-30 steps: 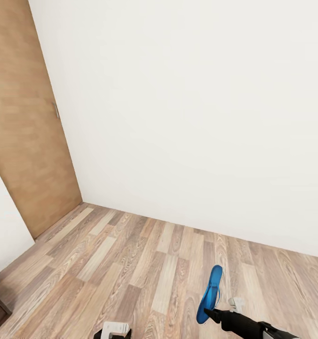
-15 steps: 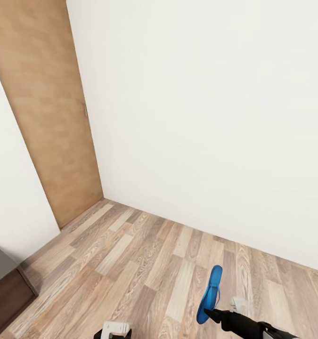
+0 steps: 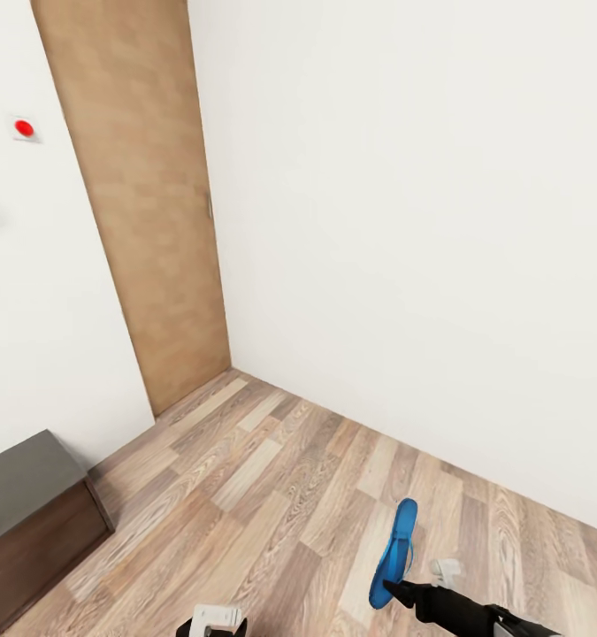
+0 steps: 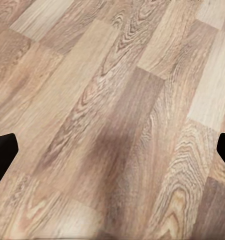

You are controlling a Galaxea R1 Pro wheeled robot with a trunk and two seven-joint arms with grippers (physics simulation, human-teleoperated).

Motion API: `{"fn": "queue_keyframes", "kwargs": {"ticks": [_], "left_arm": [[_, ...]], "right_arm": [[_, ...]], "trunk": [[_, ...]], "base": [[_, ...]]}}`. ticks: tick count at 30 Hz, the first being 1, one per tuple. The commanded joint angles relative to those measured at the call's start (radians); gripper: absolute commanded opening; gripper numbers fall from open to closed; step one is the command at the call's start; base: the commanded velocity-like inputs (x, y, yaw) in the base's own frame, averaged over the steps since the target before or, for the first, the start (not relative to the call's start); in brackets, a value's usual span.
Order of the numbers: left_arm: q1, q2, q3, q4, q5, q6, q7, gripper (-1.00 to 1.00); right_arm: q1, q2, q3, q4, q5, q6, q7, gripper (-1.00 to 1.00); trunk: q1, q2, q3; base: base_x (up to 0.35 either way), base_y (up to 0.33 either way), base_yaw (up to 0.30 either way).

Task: In the bedroom, move the book from the bed onto either nightstand, and place the two sandals side by side next to the bed.

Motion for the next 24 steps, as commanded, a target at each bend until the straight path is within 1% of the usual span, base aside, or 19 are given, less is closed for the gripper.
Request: {"fn": "queue_keyframes", "kwargs": {"ticks": [1,24], "left_arm": [[-0.001,0.000,-0.001,0.001,0.006,-0.003,-0.003,1.00],[-0.001,-0.001,-0.001,0.001,0.006,-0.003,-0.003,1.00]], "right_arm": [[-0.001,0.001,0.007,0.003,-0.007,-0.007,0.004,-1.00],[-0.001,0.001,0.007,0.003,-0.007,-0.007,0.005,-1.00]], "trunk": [[0.000,0.000,-0.001],[0.000,0.000,-0.001]], "base": [[0.001,0.000,0.291],[0.000,0.000,0.282]]}}
